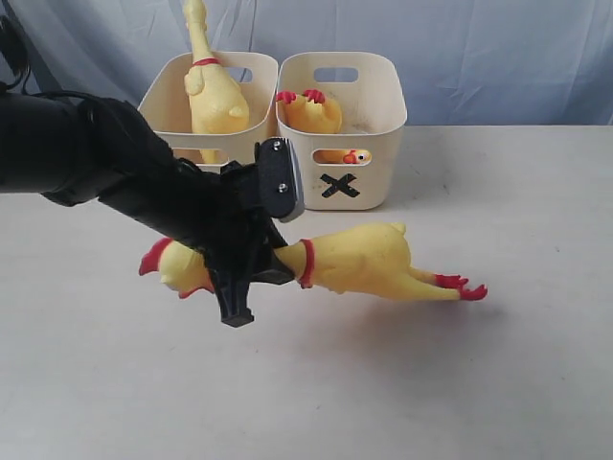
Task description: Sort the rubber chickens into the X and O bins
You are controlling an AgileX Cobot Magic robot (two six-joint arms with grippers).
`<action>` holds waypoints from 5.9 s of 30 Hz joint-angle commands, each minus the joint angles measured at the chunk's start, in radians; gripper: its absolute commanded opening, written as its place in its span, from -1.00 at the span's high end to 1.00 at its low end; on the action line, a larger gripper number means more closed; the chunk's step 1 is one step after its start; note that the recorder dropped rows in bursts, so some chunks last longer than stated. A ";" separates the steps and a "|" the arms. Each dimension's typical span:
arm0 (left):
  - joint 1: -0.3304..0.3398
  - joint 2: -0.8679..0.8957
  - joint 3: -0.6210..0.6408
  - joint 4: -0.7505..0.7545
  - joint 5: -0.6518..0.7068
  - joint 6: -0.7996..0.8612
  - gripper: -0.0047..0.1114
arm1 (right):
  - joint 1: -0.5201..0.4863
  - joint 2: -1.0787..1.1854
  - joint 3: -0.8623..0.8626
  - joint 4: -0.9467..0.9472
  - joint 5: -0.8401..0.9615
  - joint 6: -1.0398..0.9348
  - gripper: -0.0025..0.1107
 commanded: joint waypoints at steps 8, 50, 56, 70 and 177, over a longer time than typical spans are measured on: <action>-0.005 -0.026 0.004 -0.250 0.048 0.118 0.92 | -0.004 -0.005 0.005 -0.003 -0.005 -0.003 0.96; 0.246 -0.082 -0.213 -0.549 -0.513 0.165 0.92 | -0.004 -0.005 0.005 -0.003 -0.005 -0.003 0.96; 0.246 -0.075 -0.213 -0.549 -0.600 0.165 0.92 | -0.004 -0.005 0.005 -0.003 -0.005 -0.003 0.96; 0.246 0.073 -0.339 -0.549 -0.626 0.163 0.92 | -0.004 -0.005 0.005 -0.003 -0.005 -0.003 0.96; 0.291 0.493 -0.406 0.715 -1.269 -1.403 0.92 | -0.004 -0.005 0.005 -0.003 -0.007 -0.003 0.96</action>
